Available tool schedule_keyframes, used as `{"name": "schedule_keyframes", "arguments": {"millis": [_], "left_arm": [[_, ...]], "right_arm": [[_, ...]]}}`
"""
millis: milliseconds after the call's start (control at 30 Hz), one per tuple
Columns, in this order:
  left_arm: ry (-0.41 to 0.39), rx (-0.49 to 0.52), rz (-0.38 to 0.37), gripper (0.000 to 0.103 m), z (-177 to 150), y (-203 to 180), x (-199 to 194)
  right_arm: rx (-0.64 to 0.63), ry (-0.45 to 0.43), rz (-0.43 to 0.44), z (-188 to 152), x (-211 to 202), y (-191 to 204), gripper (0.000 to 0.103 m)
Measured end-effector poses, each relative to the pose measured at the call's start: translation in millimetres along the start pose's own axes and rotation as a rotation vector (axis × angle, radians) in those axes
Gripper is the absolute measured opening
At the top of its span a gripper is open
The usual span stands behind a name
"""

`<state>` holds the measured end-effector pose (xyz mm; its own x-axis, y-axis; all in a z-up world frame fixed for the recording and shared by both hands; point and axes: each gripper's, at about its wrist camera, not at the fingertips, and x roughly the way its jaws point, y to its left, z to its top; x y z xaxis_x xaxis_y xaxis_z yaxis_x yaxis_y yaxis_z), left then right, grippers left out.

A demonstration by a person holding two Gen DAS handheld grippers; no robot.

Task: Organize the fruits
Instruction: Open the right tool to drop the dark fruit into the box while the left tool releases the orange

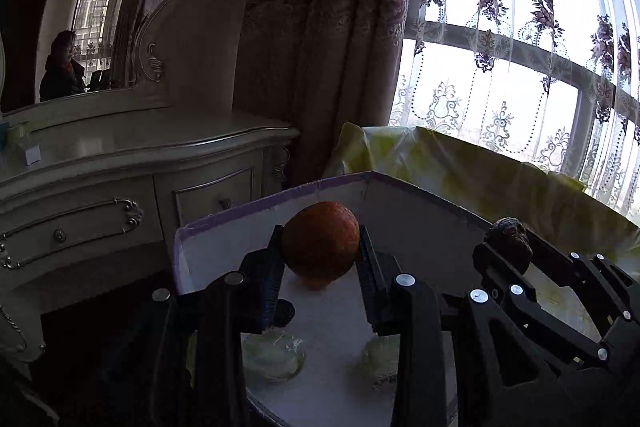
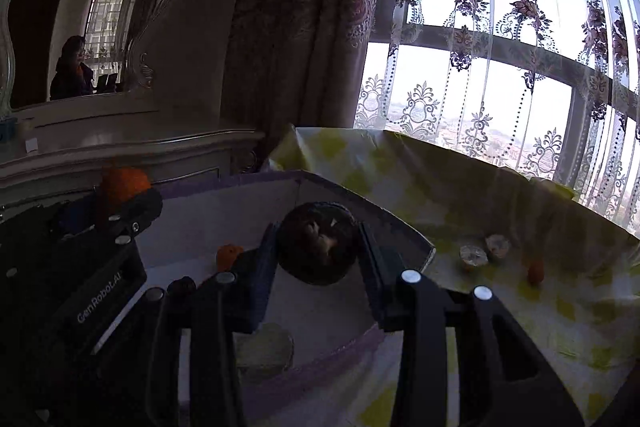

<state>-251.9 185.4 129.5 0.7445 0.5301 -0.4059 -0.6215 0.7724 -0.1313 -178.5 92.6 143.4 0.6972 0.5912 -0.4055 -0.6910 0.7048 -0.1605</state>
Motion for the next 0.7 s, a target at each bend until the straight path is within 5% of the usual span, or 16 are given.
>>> {"name": "schedule_keyframes", "arguments": {"millis": [133, 300, 333, 367, 400, 433, 700], "left_arm": [[0.207, 0.067, -0.014, 0.033, -2, 2, 36], [0.338, 0.034, -0.027, 0.035, -11, 18, 60], [0.334, 0.039, -0.022, 0.037, -11, 19, 60], [0.33, 0.038, -0.024, 0.05, -11, 20, 59], [0.329, 0.023, -0.032, 0.064, -10, 22, 58], [0.314, 0.005, -0.04, 0.088, -9, 25, 55], [0.268, 0.026, 0.031, 0.092, -9, 20, 52]], "right_arm": [[-0.013, 0.228, 0.055, 0, 47, 6, 0.04], [-0.028, 0.351, 0.093, -5, 74, 15, 0.041], [-0.028, 0.354, 0.098, -5, 75, 15, 0.045], [-0.033, 0.356, 0.098, -6, 77, 16, 0.055], [-0.038, 0.354, 0.093, -7, 78, 17, 0.062], [-0.038, 0.346, 0.083, -7, 77, 17, 0.072], [0.048, 0.264, 0.101, -18, 67, -3, 0.081]]}}
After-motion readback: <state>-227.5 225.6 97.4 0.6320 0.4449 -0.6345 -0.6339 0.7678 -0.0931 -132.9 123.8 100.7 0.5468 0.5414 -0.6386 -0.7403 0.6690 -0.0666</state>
